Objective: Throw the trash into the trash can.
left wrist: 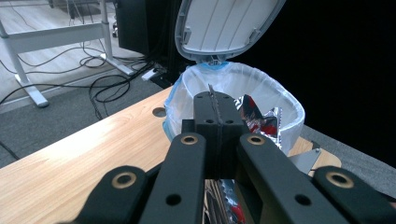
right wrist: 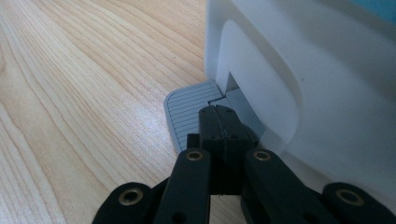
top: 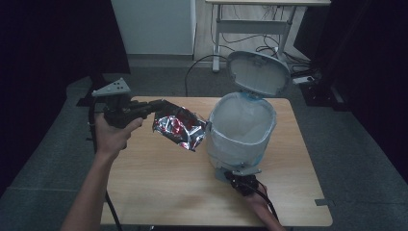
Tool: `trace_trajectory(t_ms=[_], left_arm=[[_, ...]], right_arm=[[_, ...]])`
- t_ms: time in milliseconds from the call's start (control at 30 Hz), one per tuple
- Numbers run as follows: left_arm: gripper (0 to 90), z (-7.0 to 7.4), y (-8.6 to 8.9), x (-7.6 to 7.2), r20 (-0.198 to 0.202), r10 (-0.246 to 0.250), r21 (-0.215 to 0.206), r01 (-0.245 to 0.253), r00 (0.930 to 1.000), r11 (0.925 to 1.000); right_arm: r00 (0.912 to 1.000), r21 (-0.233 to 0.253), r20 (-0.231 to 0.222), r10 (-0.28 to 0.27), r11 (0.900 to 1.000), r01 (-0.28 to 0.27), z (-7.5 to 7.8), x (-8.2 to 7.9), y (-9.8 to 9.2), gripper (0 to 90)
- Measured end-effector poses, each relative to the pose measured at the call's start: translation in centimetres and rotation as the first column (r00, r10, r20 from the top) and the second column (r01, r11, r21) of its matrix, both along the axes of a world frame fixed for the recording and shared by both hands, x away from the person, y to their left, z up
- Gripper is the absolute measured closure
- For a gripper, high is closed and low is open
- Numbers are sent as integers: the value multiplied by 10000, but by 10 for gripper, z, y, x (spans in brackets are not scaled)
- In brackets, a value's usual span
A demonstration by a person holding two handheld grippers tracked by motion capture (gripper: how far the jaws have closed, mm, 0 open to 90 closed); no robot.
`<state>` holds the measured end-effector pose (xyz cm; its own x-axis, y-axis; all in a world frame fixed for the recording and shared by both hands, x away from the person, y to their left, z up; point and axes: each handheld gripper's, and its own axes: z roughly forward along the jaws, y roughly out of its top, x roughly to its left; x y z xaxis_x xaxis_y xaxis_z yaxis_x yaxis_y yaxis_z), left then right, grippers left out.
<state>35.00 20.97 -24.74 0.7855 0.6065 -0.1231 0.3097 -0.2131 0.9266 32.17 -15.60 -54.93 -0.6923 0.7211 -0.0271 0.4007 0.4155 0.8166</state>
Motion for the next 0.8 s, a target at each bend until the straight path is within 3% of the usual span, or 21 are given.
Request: trace_trajectory(t_ms=[433, 800], left_arm=[[900, 1, -2, 5, -3, 21, -117, -21, 10000, 9999], [900, 10, -9, 9, 146, -21, -137, 23, 9999, 9999]], right_arm=[[10000, 2, -1, -1, 10000, 1, 0, 0, 0, 900], [10000, 5, 23, 0, 10000, 0, 0, 0, 0, 900]])
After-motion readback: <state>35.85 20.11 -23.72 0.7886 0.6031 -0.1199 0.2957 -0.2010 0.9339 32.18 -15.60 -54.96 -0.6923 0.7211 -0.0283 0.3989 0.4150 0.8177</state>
